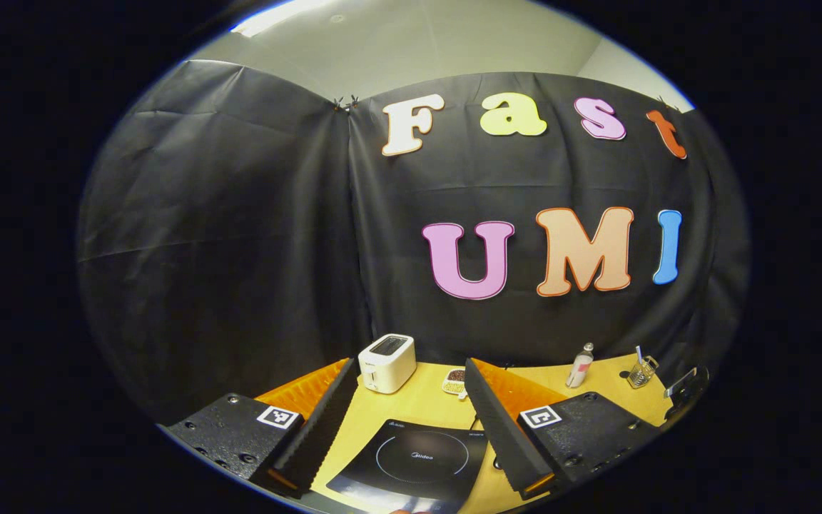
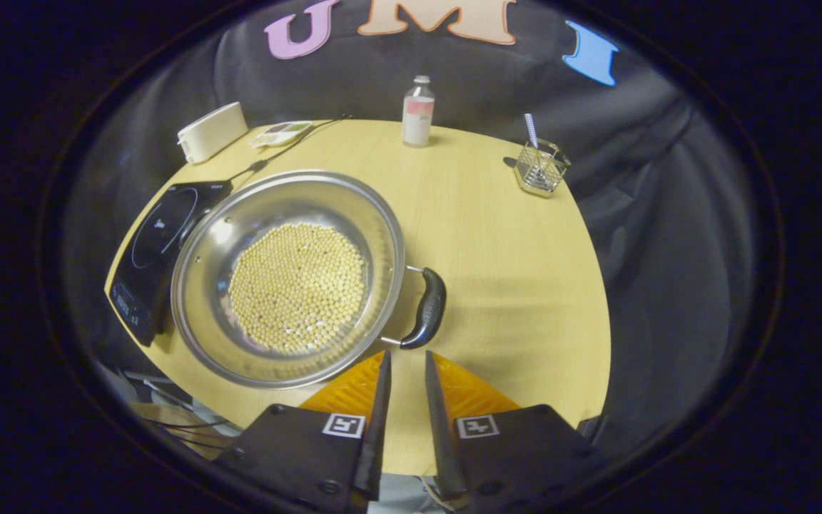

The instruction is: First push the handle of the pot to place it horizontally, then grasp the pot with both hands and set it on the induction cooktop.

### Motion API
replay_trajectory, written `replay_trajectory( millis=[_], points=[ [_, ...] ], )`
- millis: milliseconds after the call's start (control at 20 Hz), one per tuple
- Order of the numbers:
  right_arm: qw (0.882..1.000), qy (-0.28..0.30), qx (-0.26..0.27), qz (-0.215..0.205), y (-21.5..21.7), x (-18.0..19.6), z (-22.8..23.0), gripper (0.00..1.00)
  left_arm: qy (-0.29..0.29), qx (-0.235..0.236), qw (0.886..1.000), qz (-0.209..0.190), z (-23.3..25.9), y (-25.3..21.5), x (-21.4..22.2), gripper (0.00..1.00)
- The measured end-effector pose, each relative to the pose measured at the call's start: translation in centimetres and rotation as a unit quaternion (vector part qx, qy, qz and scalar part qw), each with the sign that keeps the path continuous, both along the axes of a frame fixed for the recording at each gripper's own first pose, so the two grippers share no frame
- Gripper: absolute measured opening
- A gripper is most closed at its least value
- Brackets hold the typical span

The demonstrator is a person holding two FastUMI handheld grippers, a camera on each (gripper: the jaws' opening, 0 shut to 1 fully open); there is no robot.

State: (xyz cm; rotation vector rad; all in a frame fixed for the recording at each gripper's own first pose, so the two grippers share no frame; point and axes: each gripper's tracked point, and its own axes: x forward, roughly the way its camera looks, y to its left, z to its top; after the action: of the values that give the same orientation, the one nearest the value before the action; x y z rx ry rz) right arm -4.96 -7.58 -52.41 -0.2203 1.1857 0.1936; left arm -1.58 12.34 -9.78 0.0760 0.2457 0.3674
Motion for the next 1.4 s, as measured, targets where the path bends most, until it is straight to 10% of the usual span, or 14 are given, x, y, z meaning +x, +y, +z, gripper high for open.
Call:
replay_trajectory(
  millis=[600,1150,1400],
  points=[
    [0.999,-0.009,0.013,-0.032,0.2,1.8,-0.2,0.84,0.045,-0.048,0.997,-0.030,-5.6,-1.7,1.1,0.95],
    [0.998,-0.001,0.014,-0.059,0.1,3.4,-1.8,0.95,0.168,-0.103,0.974,-0.115,-18.2,-7.8,4.0,0.98],
    [0.997,0.010,0.014,-0.073,-0.1,3.4,-2.9,1.00,0.263,-0.124,0.944,-0.155,-25.9,-10.7,4.0,0.98]
  ],
)
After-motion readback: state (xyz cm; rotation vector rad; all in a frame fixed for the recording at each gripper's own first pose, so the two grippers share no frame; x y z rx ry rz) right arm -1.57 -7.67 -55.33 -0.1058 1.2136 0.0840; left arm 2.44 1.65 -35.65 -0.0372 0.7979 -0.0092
